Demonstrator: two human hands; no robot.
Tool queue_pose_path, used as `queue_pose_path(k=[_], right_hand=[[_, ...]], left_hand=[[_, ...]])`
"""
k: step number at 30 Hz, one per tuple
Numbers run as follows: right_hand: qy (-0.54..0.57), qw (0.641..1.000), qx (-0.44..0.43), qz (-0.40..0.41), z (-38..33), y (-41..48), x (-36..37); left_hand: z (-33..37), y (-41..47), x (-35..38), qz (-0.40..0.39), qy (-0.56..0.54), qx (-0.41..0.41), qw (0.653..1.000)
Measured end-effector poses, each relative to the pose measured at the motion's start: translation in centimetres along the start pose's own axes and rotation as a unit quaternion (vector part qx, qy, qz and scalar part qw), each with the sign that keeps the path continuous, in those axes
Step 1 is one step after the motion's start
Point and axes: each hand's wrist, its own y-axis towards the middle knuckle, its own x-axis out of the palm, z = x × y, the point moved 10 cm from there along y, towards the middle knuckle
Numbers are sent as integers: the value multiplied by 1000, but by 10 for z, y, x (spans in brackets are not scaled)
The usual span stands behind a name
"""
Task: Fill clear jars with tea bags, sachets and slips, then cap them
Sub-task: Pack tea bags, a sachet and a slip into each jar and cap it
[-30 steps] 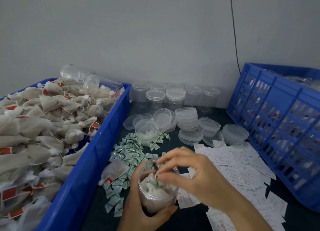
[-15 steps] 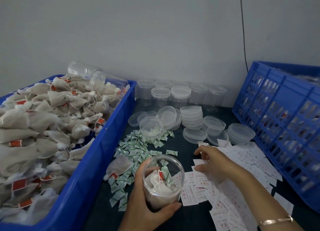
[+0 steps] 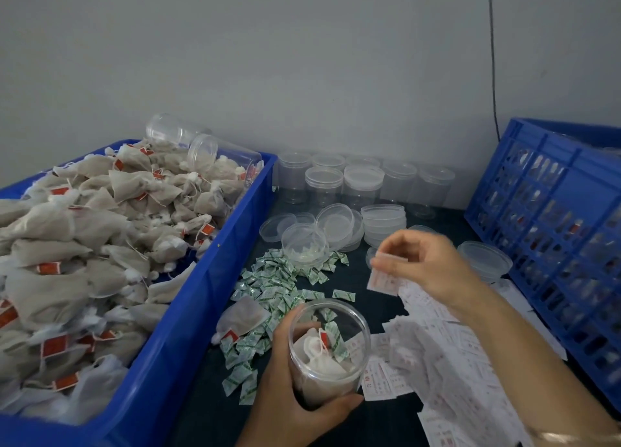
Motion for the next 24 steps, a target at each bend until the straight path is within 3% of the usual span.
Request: queue_pose_path(k=[3, 5, 7, 14, 19, 21, 24], right_hand=[[108, 985, -73, -111, -54, -22, 36], [76, 979, -79, -169, -63, -33, 65], [-23, 977, -74, -196, -55, -40, 90], [-247, 936, -106, -226, -40, -52, 111], [-290, 928, -169, -164, -52, -57, 105], [-275, 938, -146, -153, -48, -55, 96], [-275, 935, -84, -206, -32, -59, 99]], left_hand=[[-1, 0, 0, 2, -14, -6, 1000], [3, 1, 1, 0, -12, 1, 1000], [6, 2, 2, -3, -8, 17, 1000], [7, 4, 2, -2, -5, 24, 1000], [0, 3, 2, -9, -9, 11, 1000], [-4, 2, 3, -14, -9, -4, 1000], [-6, 2, 3, -14, -9, -10, 1000]])
